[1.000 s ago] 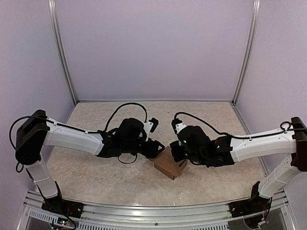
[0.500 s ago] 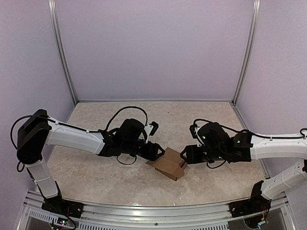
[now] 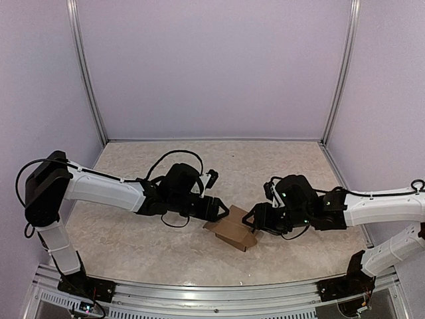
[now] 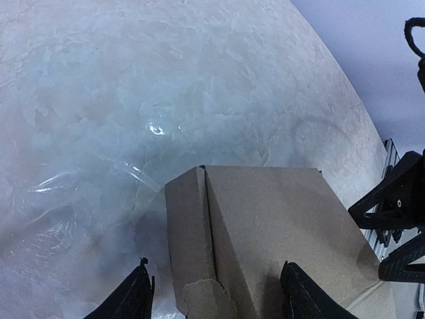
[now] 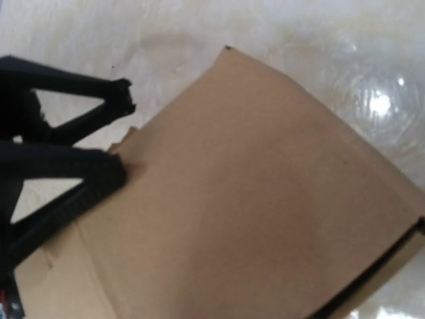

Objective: Fold the paper box

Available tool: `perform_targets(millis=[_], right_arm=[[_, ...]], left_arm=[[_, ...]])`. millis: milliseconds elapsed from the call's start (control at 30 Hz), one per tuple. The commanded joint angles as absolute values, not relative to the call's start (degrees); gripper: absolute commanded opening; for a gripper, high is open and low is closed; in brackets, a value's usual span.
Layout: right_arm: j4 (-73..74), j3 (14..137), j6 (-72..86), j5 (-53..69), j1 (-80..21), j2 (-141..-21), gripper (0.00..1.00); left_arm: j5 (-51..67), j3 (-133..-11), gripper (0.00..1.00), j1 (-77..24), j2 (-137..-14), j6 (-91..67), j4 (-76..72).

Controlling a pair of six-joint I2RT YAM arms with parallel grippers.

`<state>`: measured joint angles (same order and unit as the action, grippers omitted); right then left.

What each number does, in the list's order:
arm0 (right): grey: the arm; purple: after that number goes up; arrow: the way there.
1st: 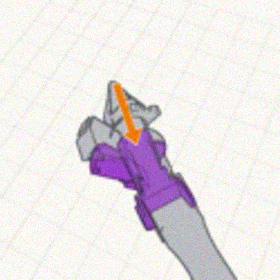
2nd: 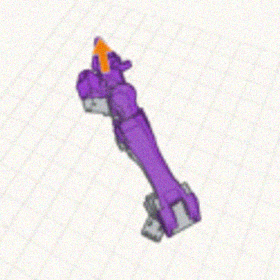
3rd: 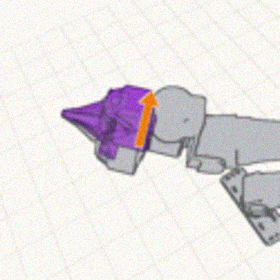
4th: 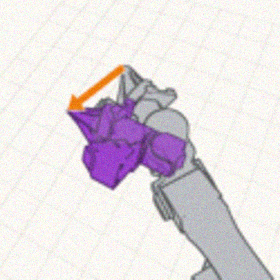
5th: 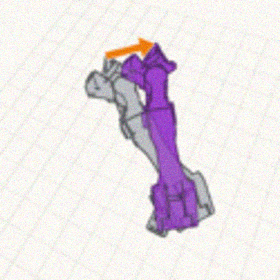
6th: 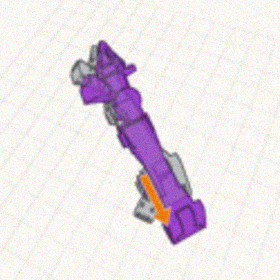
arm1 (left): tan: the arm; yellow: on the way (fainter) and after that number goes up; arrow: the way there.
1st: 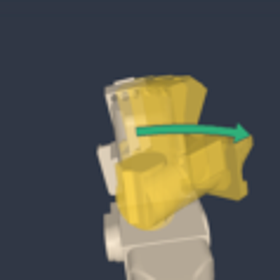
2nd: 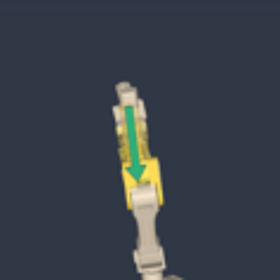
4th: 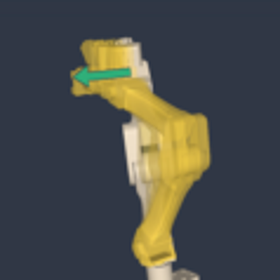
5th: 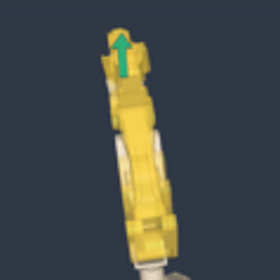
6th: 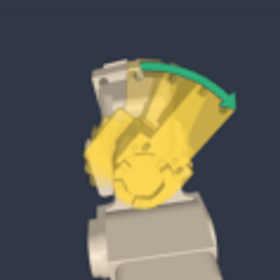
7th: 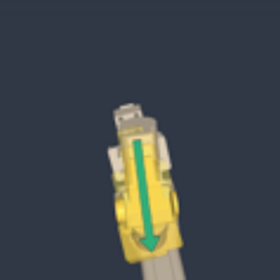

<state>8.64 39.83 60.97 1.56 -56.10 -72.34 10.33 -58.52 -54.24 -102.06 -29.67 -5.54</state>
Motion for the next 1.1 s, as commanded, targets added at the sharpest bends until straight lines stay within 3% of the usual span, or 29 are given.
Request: perform_targets(millis=[0, 200, 533, 900, 1067], right_arm=[[3.35, 37.32, 67.47, 3.27, -55.20, -73.61, 0.58], [-1.86, 35.38, 70.26, 4.10, -54.93, -75.59, 0.56], [-7.00, 33.84, 71.85, 4.09, -54.77, -78.65, 0.31], [-10.85, 33.42, 72.19, 5.01, -54.58, -81.08, 0.20], [-11.32, 33.60, 71.49, 5.04, -54.58, -81.79, 0.14]], left_arm=[[12.64, -56.74, 0.64, -54.11, -103.18, -31.83, -6.06], [13.26, -56.78, 0.62, -54.69, -103.18, -32.23, -6.58], [15.01, -56.95, 0.49, -56.04, -103.42, -33.43, -7.66], [17.56, -57.12, 0.40, -56.42, -102.39, -35.09, -8.44], [18.11, -57.22, 0.30, -56.60, -102.63, -35.42, -8.79]])
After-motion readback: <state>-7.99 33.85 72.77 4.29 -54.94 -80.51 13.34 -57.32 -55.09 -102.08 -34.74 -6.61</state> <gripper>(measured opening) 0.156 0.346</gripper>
